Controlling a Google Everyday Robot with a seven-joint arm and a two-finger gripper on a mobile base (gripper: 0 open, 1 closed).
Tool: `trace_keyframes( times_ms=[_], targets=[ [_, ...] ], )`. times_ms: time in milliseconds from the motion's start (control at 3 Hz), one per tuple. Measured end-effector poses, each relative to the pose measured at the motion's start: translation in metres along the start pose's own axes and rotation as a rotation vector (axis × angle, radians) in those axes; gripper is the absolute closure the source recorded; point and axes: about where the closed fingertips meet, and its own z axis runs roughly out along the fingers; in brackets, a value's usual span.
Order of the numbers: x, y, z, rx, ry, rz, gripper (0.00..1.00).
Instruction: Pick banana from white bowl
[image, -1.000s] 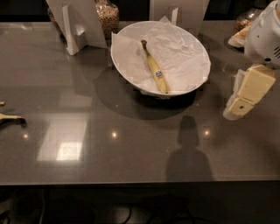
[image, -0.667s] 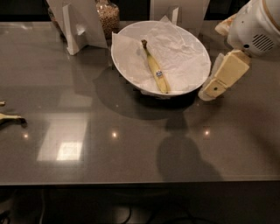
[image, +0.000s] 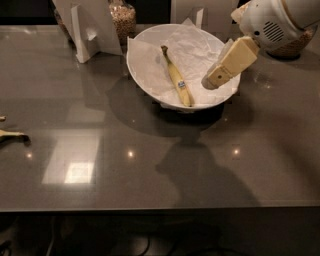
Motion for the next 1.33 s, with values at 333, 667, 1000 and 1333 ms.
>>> trace_keyframes(
  times_ms=[333, 667, 1000, 1333],
  targets=[
    [-0.001, -0.015, 0.023, 0.015, -0.021, 0.002, 0.0],
    [0.002, -0.042, 0.064, 0.03, -0.025, 0.014, 0.0],
    [0.007, -0.068, 0.109, 0.033, -0.025, 0.051, 0.0],
    [0.008, -0.07, 0.15, -0.01, -0.029, 0.079, 0.19]
  ],
)
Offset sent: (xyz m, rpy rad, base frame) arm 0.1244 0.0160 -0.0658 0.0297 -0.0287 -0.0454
